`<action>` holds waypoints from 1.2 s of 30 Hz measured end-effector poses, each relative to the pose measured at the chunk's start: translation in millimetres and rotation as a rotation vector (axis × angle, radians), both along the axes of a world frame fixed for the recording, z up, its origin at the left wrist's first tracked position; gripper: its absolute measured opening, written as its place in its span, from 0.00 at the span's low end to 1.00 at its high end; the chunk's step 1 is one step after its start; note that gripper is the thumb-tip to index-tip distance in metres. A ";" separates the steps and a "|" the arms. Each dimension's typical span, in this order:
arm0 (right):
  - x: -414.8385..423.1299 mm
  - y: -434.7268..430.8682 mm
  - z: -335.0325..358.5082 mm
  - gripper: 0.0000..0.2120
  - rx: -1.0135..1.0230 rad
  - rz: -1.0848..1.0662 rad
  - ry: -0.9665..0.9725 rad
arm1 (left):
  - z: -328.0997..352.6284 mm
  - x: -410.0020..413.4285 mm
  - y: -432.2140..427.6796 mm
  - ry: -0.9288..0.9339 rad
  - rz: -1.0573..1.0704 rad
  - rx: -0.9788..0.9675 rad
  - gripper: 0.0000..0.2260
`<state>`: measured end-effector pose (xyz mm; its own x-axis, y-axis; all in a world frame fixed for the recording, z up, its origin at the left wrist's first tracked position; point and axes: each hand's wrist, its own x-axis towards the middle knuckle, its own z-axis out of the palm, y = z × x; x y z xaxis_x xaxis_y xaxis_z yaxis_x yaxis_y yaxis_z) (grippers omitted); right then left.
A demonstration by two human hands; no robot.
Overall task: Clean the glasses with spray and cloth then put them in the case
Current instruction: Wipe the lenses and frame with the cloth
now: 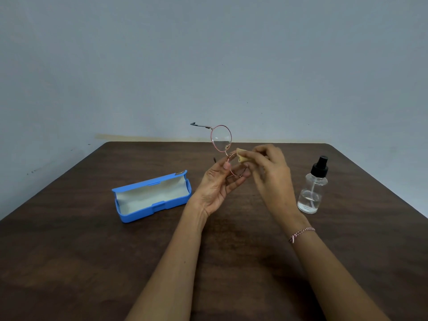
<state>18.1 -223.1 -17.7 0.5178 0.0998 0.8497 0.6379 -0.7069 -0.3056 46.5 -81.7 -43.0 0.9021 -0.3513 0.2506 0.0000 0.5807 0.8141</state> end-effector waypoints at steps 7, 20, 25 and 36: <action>-2.8 5.4 2.5 0.16 -0.063 0.057 -0.043 | 0.7 0.6 1.8 -0.007 0.005 0.028 0.24; -5.4 7.7 4.0 0.13 0.013 0.152 0.002 | 0.3 1.2 1.0 -0.006 0.015 0.011 0.25; -3.9 4.2 4.5 0.11 -0.062 0.246 0.018 | 0.7 0.9 5.8 -0.006 0.018 -0.004 0.23; -5.2 3.3 5.3 0.13 -0.057 0.136 -0.047 | 3.5 -3.0 2.4 0.059 0.038 0.095 0.15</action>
